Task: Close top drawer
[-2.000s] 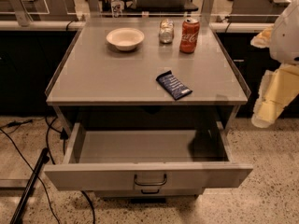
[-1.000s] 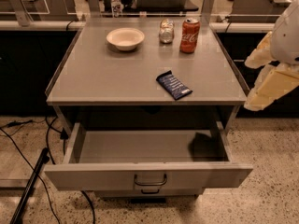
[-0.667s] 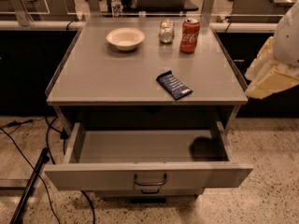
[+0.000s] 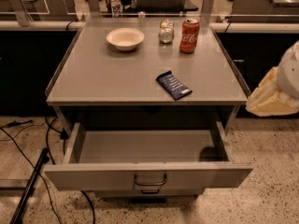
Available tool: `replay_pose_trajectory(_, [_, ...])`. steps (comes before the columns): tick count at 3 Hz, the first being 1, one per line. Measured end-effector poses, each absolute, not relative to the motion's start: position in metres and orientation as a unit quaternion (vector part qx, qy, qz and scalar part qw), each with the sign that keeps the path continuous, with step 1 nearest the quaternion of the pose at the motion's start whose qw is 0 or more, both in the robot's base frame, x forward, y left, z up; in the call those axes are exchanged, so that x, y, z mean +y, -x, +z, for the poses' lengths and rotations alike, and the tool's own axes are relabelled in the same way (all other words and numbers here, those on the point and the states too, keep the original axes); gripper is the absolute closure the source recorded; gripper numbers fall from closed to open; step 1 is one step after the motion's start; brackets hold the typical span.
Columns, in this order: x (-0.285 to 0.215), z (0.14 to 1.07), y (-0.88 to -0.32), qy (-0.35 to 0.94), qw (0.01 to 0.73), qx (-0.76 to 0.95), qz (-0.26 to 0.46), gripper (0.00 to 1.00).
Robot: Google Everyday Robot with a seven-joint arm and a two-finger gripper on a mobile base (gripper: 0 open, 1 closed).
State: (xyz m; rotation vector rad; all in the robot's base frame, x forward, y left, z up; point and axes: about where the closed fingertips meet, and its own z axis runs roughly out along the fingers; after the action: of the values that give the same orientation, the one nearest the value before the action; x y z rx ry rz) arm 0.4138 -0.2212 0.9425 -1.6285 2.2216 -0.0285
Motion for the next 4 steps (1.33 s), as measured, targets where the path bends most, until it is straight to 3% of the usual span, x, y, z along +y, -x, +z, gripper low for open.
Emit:
replay_pose_trajectory(2, [-0.214, 0.844, -0.392, 0.589, 0.168, 0.79, 0.034, 1.0])
replay_pose_trajectory(4, [-0.221, 0.815, -0.382, 0.59, 0.164, 0.79, 0.026, 1.0])
